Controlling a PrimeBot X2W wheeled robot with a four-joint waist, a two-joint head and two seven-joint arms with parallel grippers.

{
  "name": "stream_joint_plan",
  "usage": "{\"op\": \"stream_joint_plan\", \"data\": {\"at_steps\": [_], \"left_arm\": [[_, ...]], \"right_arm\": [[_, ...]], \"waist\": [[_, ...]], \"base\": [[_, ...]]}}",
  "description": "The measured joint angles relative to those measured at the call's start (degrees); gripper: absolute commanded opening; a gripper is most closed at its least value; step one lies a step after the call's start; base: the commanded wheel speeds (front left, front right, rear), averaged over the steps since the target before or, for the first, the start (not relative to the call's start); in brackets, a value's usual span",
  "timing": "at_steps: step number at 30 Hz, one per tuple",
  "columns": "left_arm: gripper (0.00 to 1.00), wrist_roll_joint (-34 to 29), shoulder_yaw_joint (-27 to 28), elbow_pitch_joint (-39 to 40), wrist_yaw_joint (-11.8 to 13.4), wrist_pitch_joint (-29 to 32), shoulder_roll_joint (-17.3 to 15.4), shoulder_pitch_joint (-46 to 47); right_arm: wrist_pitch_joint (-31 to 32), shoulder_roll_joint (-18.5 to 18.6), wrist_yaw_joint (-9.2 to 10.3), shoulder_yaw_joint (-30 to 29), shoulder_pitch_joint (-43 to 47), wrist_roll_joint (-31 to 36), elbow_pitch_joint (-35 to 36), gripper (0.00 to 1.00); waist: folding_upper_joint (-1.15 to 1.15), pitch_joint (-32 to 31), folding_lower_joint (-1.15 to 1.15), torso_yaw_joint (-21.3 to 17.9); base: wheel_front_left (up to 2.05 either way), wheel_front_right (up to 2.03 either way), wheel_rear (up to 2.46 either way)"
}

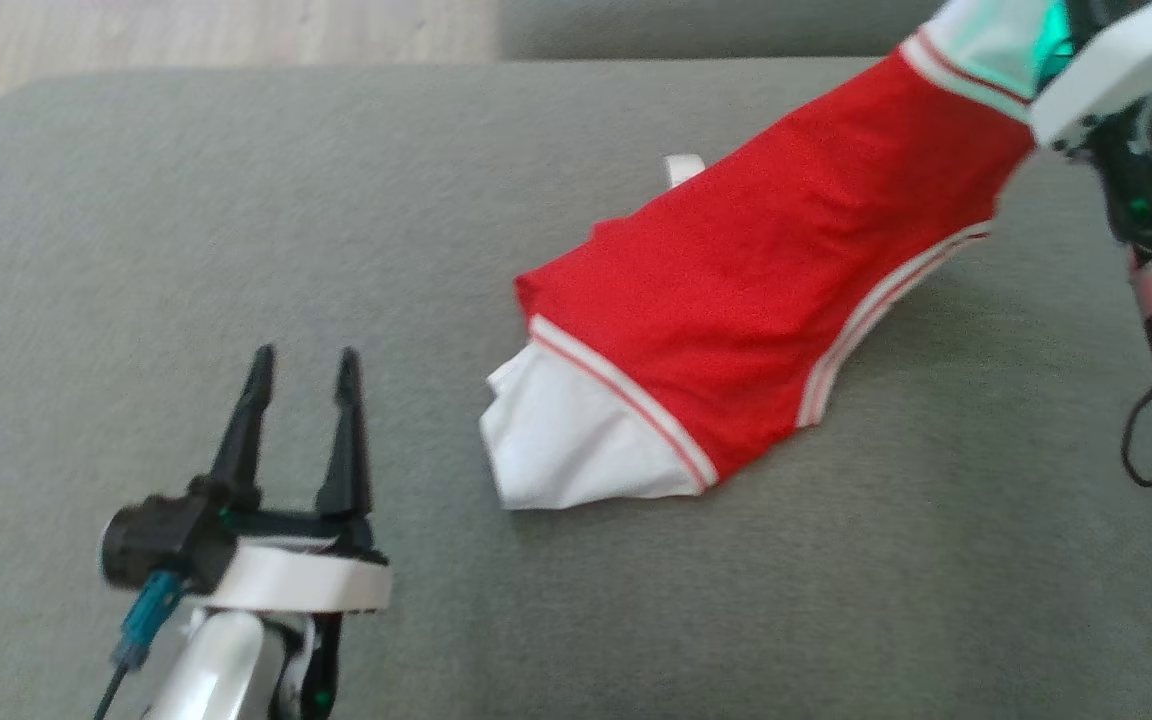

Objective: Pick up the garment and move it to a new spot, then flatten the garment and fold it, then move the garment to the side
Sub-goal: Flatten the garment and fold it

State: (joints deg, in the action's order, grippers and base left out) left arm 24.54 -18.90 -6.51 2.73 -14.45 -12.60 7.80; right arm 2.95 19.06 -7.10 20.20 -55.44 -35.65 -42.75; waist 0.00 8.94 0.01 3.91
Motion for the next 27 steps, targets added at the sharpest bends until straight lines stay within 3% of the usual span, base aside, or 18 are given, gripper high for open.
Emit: {"op": "stream_joint_plan", "data": {"at_steps": [5, 6, 7, 13, 16, 23, 27], "left_arm": [[1.00, -1.0, -1.3, -1.7, -1.3, 0.0, 1.4, 2.8], [1.00, -1.2, -1.3, -1.9, -1.5, 0.0, 1.7, 2.9], [1.00, -1.4, -1.3, -2.2, -1.6, 0.0, 1.9, 3.0], [1.00, -1.9, 0.1, -3.7, -2.2, 0.0, 2.2, 2.9], [1.00, -1.9, 0.5, -3.9, -2.3, 0.0, 2.2, 2.6], [1.00, -1.9, 2.3, -3.8, -2.2, 0.0, 1.7, -1.4], [1.00, -1.9, 2.6, -3.0, -2.2, 0.0, 1.2, -2.7]], "right_arm": [[-6.1, 0.0, 0.00, -1.4, -1.8, 2.0, -7.2, 0.00], [-6.5, -0.3, 0.00, -1.4, -2.2, 2.3, -8.7, 0.95], [-6.3, -0.6, 0.00, -1.1, -2.6, 2.4, -10.6, 1.00], [4.2, -2.9, 0.00, 6.6, -1.0, 3.9, -17.3, 1.00], [4.7, -2.6, 0.00, 8.5, 0.4, 4.0, -16.1, 1.00], [9.1, -0.8, 0.00, 17.0, 13.7, 1.1, 2.0, 1.00], [10.7, 1.7, 0.00, 16.9, 24.6, 1.8, 11.1, 1.00]], "waist": [[0.00, 2.7, 0.00, 4.0], [0.00, 3.2, 0.00, 4.6], [0.00, 3.7, 0.01, 5.2], [0.00, 2.8, 0.00, 5.6], [0.00, 1.5, 0.00, 4.8], [0.00, -2.5, -0.02, 1.3], [0.00, -3.5, -0.02, -0.5]], "base": [[0.00, 0.00, 0.00], [0.00, 0.00, 0.00], [0.00, 0.00, 0.00], [0.00, 0.00, 0.00], [0.00, 0.00, 0.00], [0.00, 0.00, 0.00], [0.00, 0.00, 0.00]]}}
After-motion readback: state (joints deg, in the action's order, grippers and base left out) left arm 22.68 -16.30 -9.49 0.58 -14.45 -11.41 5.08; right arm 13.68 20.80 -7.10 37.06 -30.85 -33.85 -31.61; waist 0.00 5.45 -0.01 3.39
